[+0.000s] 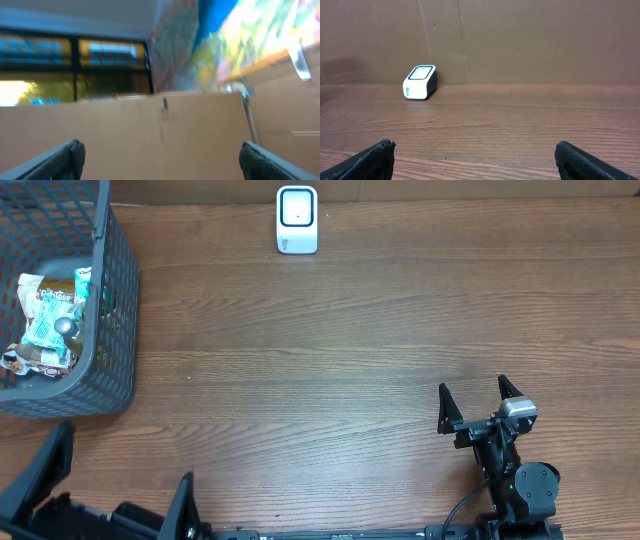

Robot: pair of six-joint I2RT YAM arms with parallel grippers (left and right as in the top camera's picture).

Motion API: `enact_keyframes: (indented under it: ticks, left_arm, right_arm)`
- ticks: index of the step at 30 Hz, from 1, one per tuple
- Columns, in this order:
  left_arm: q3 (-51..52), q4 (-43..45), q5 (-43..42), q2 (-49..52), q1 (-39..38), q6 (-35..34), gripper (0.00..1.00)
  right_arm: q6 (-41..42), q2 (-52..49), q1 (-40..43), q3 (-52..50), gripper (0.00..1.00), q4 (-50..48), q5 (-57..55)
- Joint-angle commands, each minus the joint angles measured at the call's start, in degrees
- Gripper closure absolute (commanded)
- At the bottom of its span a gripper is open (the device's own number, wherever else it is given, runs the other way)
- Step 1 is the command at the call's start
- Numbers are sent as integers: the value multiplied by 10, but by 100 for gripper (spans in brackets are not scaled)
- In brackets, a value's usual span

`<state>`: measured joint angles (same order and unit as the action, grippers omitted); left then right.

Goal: Scan the item barcode
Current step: 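Raise the left arm and swing it over the grey basket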

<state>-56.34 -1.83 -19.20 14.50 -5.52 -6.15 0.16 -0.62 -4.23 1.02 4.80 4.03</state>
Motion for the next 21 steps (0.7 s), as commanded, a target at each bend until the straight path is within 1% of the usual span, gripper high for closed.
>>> enact_keyframes:
  ticks: [1, 11, 16, 21]
  left_arm:
    - [-75, -42, -76, 73, 0, 19, 0]
    - [-236, -211, -195, 226, 0, 19, 0]
    - [-286, -298, -216, 290, 0, 33, 0]
    - [-298, -361, -215, 336, 0, 37, 0]
  right_arm:
    - [-3, 5, -2, -5, 0, -2, -5]
    - [-3, 5, -2, -5, 0, -2, -5]
    - [-2, 5, -2, -5, 0, -1, -5]
    - [-3, 5, -2, -5, 0, -1, -5]
